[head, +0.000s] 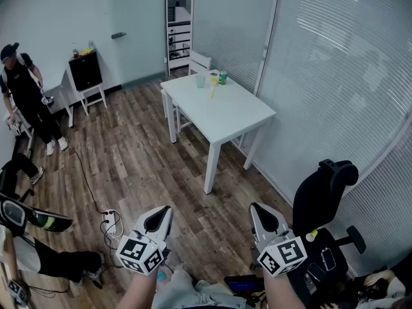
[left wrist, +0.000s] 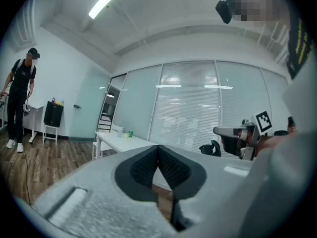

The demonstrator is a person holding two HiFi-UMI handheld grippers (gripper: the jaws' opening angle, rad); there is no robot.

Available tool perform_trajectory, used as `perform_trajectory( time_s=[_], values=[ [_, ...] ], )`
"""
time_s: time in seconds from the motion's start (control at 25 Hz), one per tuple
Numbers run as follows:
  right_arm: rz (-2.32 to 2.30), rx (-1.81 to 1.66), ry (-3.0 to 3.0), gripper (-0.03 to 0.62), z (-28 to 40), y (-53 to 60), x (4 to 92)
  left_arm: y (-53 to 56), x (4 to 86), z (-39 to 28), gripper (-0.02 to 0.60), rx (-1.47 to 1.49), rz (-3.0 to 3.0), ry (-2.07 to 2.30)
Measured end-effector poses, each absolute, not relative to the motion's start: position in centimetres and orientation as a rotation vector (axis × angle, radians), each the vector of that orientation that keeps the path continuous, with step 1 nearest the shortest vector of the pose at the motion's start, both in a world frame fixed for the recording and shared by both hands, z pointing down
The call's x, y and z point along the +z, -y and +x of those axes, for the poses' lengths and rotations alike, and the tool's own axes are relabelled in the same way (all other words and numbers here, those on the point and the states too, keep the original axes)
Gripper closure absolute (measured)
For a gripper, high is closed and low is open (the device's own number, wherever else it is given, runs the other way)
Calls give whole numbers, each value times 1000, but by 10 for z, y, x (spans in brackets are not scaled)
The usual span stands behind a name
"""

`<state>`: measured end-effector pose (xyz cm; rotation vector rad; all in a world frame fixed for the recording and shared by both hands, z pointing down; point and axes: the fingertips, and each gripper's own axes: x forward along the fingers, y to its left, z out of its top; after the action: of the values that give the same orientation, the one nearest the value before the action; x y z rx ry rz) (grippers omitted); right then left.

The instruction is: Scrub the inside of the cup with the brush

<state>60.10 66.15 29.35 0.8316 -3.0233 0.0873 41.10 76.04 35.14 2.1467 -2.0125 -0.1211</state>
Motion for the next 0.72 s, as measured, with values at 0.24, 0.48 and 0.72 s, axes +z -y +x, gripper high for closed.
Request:
perform_trajectory(
  time_s=[0.24,0.48,0.72],
  values=[
    [832,90,3015,589,601,-663,296,-762,347,411,581,-114,2158,2023],
    [821,97,2998,589,600,-661,300,-764,347,410,581,-123,2144,2028],
    [787,66,2992,589,594,-664,292,-767,333,415,581,-10,2188,2089]
  ],
)
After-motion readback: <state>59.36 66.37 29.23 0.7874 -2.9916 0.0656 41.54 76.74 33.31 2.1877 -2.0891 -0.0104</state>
